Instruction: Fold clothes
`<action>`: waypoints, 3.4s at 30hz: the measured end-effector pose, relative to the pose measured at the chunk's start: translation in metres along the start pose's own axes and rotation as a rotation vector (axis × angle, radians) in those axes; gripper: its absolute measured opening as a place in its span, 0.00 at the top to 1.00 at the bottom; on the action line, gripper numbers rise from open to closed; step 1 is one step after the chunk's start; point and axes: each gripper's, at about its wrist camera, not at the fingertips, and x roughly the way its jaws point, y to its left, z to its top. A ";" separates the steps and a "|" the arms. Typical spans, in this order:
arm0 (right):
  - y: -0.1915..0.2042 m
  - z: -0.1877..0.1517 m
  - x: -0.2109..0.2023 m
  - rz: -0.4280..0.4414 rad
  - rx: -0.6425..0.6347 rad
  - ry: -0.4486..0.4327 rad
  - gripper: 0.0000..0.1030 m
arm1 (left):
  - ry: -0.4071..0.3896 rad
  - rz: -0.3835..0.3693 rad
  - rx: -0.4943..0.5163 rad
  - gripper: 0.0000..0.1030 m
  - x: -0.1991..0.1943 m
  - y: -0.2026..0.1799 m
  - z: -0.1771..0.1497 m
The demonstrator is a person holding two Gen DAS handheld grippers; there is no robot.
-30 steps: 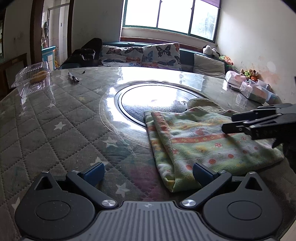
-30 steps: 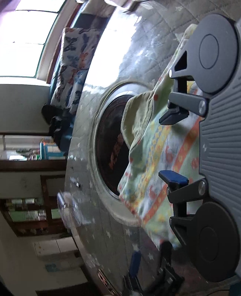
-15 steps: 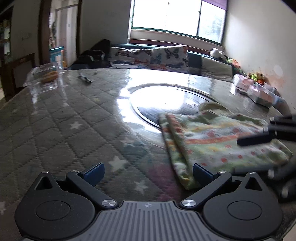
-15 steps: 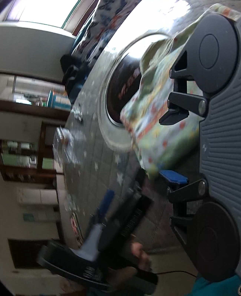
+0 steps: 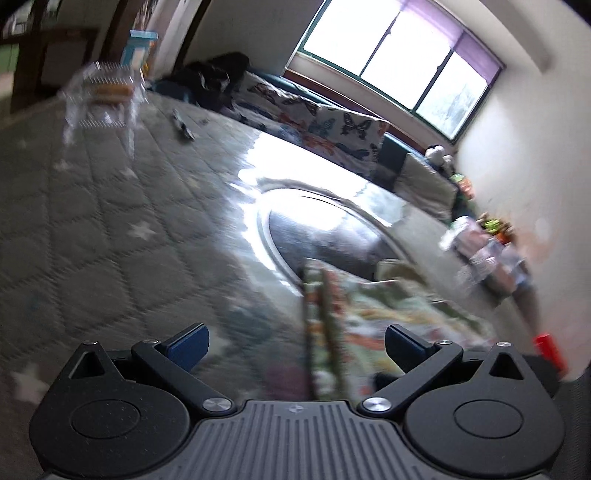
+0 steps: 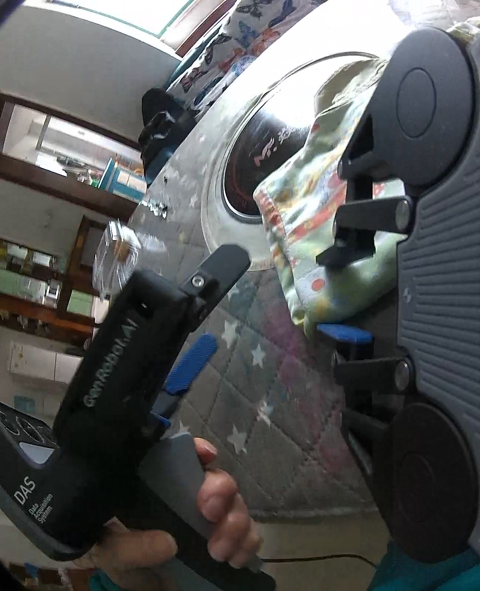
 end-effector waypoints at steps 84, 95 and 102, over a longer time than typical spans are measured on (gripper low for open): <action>-0.253 -0.146 -0.194 -0.700 0.749 -0.153 0.92 | 0.083 -0.295 0.247 0.91 0.135 -0.191 0.057; -0.295 -0.184 -0.184 -0.752 0.819 -0.062 0.91 | 0.177 -0.295 0.272 0.90 0.195 -0.224 0.055; -0.308 -0.210 -0.157 -0.782 0.861 0.030 0.84 | 0.210 -0.175 0.287 0.84 0.217 -0.206 0.055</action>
